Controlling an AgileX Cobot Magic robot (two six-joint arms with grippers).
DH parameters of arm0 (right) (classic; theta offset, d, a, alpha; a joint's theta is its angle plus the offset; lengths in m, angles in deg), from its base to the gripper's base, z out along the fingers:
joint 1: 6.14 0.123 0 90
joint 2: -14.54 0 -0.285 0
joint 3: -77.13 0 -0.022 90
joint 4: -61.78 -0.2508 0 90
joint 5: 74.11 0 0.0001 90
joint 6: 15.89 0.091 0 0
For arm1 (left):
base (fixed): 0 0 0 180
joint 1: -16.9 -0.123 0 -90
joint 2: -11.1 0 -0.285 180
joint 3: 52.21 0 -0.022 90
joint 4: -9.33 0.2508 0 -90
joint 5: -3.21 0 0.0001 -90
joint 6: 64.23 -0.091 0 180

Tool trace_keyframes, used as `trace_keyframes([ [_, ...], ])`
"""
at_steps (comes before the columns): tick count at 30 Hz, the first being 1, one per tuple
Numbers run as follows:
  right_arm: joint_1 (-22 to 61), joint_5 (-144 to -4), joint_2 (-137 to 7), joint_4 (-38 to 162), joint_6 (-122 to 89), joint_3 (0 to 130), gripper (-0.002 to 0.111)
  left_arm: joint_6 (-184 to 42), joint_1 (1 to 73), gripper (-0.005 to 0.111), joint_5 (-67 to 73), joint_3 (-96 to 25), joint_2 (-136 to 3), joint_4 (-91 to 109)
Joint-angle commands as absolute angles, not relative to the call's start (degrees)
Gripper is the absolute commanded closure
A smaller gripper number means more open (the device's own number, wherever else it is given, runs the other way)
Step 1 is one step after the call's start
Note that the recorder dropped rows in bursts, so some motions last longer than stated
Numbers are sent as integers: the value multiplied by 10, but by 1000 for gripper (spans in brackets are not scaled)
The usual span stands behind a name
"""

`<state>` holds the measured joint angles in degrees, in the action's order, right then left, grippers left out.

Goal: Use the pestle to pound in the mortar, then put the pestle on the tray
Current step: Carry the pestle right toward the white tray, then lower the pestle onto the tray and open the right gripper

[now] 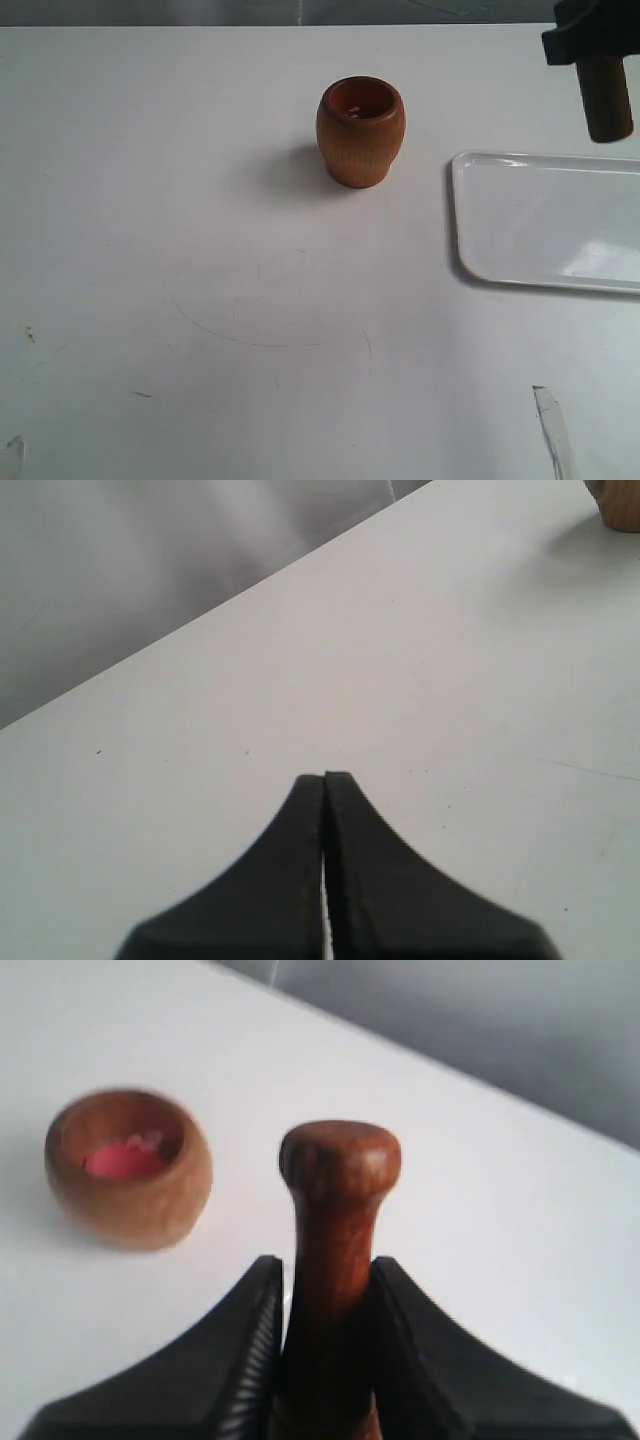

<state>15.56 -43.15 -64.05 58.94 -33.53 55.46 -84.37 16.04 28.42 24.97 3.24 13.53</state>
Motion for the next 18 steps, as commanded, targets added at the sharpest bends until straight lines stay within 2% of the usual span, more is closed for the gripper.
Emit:
trace_keyframes([
  [1,151,-167,-755,618,-369,664,108,-839,165,107,282,250,33,131],
  [4,151,-63,-859,640,-433,715,108,-839,165,107,282,250,33,131],
  [13,150,-90,-1025,686,-379,753,108,-839,165,107,282,250,33,131],
  [18,150,-157,-1062,686,-379,753,108,-839,165,107,282,250,33,131],
])
